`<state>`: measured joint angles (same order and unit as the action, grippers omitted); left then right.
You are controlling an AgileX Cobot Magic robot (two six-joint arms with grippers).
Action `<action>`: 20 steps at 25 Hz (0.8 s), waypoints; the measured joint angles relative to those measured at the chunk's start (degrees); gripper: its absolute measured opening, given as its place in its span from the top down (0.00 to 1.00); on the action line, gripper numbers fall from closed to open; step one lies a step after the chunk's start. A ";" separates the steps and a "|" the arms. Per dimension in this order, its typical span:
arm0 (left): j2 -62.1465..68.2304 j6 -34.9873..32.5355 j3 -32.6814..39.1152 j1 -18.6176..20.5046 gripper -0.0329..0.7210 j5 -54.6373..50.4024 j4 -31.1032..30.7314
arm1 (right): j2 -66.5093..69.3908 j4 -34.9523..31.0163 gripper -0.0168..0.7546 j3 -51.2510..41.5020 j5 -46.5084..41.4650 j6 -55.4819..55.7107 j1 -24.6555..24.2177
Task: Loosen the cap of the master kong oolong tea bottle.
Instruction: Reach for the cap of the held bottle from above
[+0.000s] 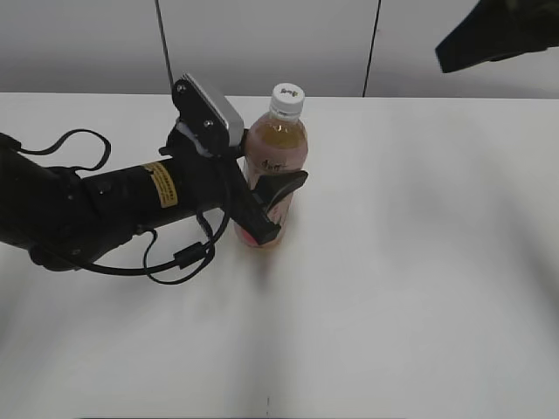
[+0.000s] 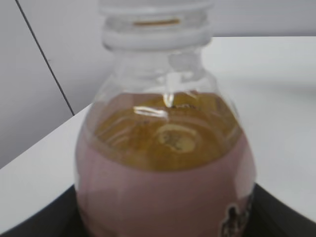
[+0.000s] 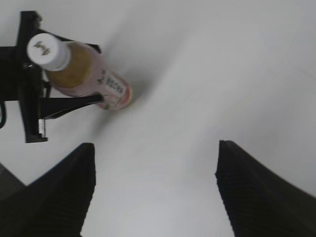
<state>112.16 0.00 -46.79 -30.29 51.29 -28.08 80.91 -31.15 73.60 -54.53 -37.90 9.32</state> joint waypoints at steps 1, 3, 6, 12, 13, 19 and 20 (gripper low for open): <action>0.00 0.00 0.00 0.00 0.38 0.00 -0.07 | 0.95 -0.06 0.23 1.07 -0.97 0.08 1.52; 0.00 0.00 0.00 0.00 0.38 -0.13 -0.25 | 2.86 -0.24 0.23 3.91 -2.63 0.46 4.14; 0.00 0.00 0.00 0.00 0.38 -0.13 -0.24 | 5.98 -0.31 0.23 8.21 -4.72 4.71 6.34; 0.00 0.00 0.00 0.00 0.38 -0.53 -0.31 | 11.08 -0.61 0.23 15.84 -10.15 28.89 7.04; 0.00 0.00 0.00 0.00 0.38 -0.62 -0.31 | 11.90 -0.61 0.23 17.06 -11.23 31.82 7.43; 0.00 -0.81 0.00 0.00 0.38 -0.66 -0.31 | 18.50 -0.81 0.23 22.78 -14.76 41.71 11.47; 0.00 -1.05 0.00 0.00 0.38 -0.66 -0.31 | 19.46 -0.74 0.23 23.70 -14.82 43.06 11.88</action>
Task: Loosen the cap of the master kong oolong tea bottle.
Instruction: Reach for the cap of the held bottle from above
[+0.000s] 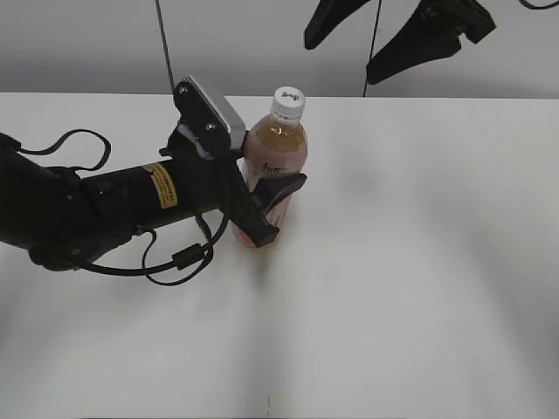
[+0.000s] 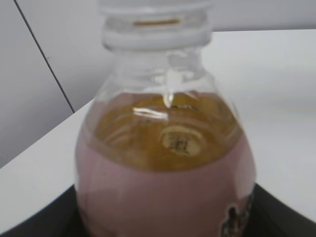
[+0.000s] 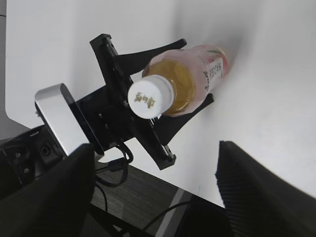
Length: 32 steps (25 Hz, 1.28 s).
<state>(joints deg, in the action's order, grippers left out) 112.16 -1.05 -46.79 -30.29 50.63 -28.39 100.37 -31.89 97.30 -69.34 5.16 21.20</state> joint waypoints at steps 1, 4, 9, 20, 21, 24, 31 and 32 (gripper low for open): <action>0.00 -0.37 0.00 0.00 0.38 0.00 -0.09 | 1.04 0.06 0.23 0.91 -0.07 1.30 0.24; 0.00 -2.28 0.00 0.00 0.38 0.00 -1.63 | 3.35 0.53 0.24 3.23 -0.18 4.38 0.30; 0.00 -3.04 0.00 0.00 0.38 0.00 -1.83 | 4.14 4.14 0.32 4.29 -0.30 7.40 0.30; 0.00 -3.26 -0.42 0.00 0.38 -0.51 -1.83 | 8.03 5.17 0.35 4.52 -0.36 7.99 2.97; 0.00 -3.31 -0.42 0.00 0.38 -0.51 -1.83 | 8.03 5.28 0.35 4.52 -0.36 8.04 3.18; 0.00 -3.37 -0.42 0.00 0.38 -0.58 -1.83 | 8.05 5.35 0.35 4.52 -0.36 8.38 4.12; 0.00 -3.37 -0.42 0.00 0.38 -0.76 -1.83 | 9.06 5.29 0.35 4.59 -0.36 8.76 4.88; 0.00 -3.42 -0.42 0.00 0.38 -0.76 -1.83 | 9.26 5.29 0.35 4.59 -0.36 8.76 5.00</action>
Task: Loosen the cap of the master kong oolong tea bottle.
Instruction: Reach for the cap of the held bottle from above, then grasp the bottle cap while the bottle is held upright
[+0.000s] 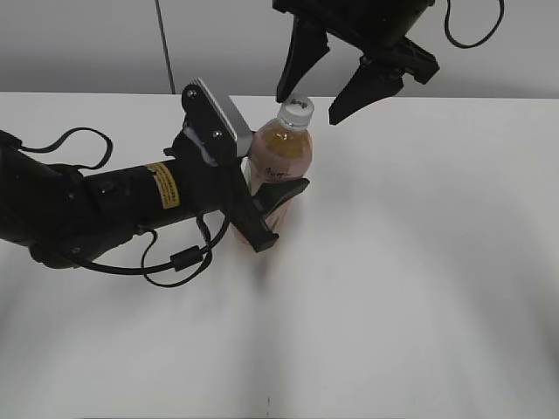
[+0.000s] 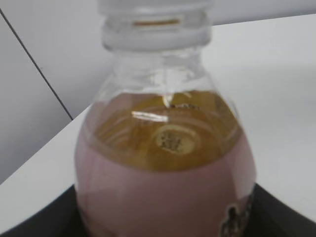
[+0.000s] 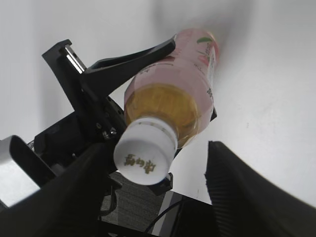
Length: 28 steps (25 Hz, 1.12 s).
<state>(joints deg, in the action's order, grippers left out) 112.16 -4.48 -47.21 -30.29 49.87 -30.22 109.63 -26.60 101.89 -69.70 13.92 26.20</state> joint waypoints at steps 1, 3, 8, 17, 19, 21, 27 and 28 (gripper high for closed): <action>0.00 0.00 0.00 0.00 0.38 0.00 0.00 | 0.07 0.00 0.35 0.00 0.00 0.00 0.08; 0.00 0.00 0.00 0.00 0.38 0.00 0.07 | 0.18 0.00 0.35 0.07 0.00 0.06 0.47; 0.00 0.00 0.00 0.00 0.38 0.00 0.07 | 0.92 0.06 0.36 0.07 0.00 0.33 0.86; 0.00 -0.22 0.00 0.00 0.38 0.00 -0.36 | 1.58 0.62 0.36 2.06 -0.13 0.50 0.86; 0.00 -1.12 0.00 0.00 0.38 0.00 -0.48 | 1.58 1.24 0.36 3.51 -0.13 0.76 0.86; 0.00 -1.97 0.00 0.00 0.38 0.00 -0.55 | 1.58 1.53 0.36 4.41 -0.13 1.18 0.86; 0.00 -2.58 0.00 0.00 0.38 0.00 -0.63 | 1.99 1.71 0.36 4.73 -0.13 1.40 0.86; 0.00 -2.58 0.00 0.00 0.38 0.00 -0.63 | 2.16 1.71 0.36 4.73 -0.13 1.40 0.86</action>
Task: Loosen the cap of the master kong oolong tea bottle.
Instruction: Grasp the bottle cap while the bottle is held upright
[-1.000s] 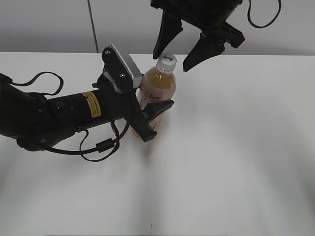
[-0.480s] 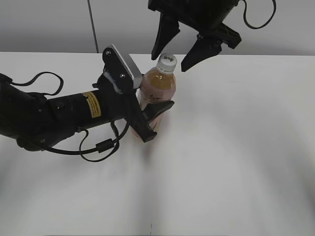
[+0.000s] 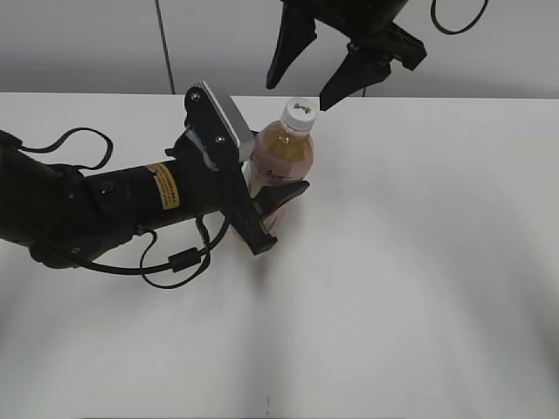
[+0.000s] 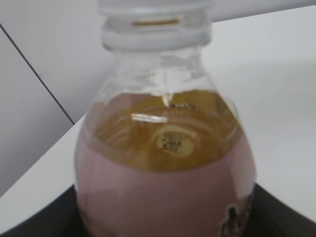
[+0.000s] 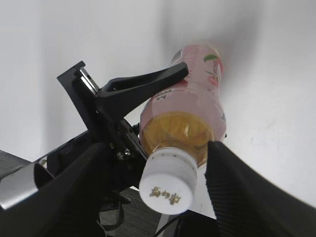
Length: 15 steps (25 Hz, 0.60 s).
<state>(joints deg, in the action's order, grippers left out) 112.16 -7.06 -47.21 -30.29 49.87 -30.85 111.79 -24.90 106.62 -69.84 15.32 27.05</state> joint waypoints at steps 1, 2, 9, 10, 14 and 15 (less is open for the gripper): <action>0.00 -0.02 0.00 0.00 0.38 0.00 0.14 | 0.30 0.00 0.36 0.00 0.00 0.05 0.15; 0.00 -0.02 0.00 0.00 0.38 -0.02 0.32 | 0.61 0.13 0.36 0.00 0.00 0.05 0.38; 0.00 1.11 0.00 0.00 0.38 -0.75 2.77 | 0.85 1.87 0.38 0.00 -0.05 -0.06 1.32; 0.00 1.27 0.00 0.00 0.38 -0.93 2.91 | 0.85 2.61 0.38 0.00 -0.05 -0.06 1.32; 0.00 1.58 0.00 0.00 0.38 -1.07 2.97 | 0.85 3.72 0.39 0.00 -0.05 -0.06 1.32; 0.00 1.68 0.00 0.00 0.38 -1.07 2.97 | 0.85 3.83 0.39 0.00 -0.05 -0.06 1.32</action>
<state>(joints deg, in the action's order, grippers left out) 112.16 -5.38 -47.21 -30.29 48.80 -27.88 112.64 -21.06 106.62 -69.88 15.27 28.38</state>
